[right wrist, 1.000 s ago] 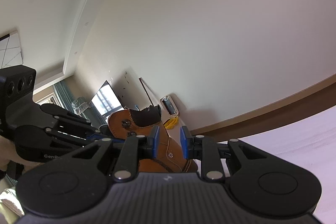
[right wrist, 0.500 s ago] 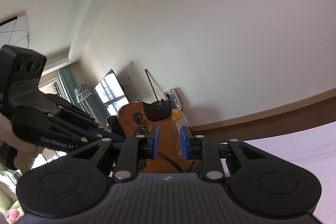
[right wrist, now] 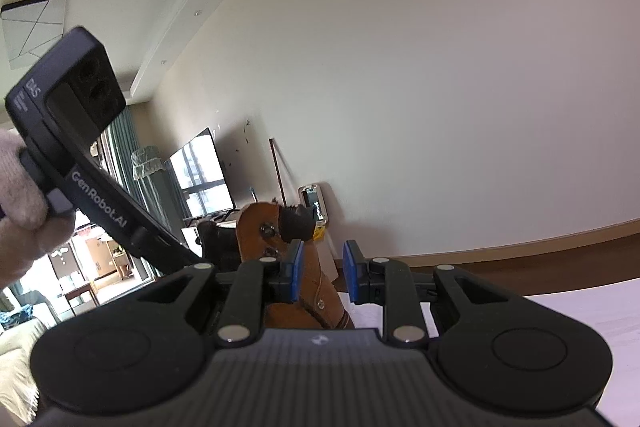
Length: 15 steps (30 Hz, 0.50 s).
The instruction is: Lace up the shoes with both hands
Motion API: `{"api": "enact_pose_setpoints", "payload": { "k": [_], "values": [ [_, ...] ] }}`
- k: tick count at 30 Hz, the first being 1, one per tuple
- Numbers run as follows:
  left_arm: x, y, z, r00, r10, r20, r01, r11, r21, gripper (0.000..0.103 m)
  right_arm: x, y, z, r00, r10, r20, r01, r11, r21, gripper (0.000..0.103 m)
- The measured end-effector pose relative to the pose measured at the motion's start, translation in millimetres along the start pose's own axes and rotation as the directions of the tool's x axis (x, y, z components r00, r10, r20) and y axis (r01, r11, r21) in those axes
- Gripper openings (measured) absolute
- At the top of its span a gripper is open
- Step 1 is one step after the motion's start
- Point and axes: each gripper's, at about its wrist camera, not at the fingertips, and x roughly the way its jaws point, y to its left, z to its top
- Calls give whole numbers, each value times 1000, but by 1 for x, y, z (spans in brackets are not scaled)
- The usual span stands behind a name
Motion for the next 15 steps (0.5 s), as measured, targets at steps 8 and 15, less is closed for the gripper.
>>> {"api": "enact_pose_setpoints", "payload": {
  "k": [8,15],
  "values": [
    [13,39,-4,993,-115,-29,112,990,-89,2,3,4,0,1000,-1,4,1,999,-43,25],
    [39,75,14,944,-249,-217,188,945,-266,2,16,9,0,984,-97,-148,93,995,-33,25]
  ]
}}
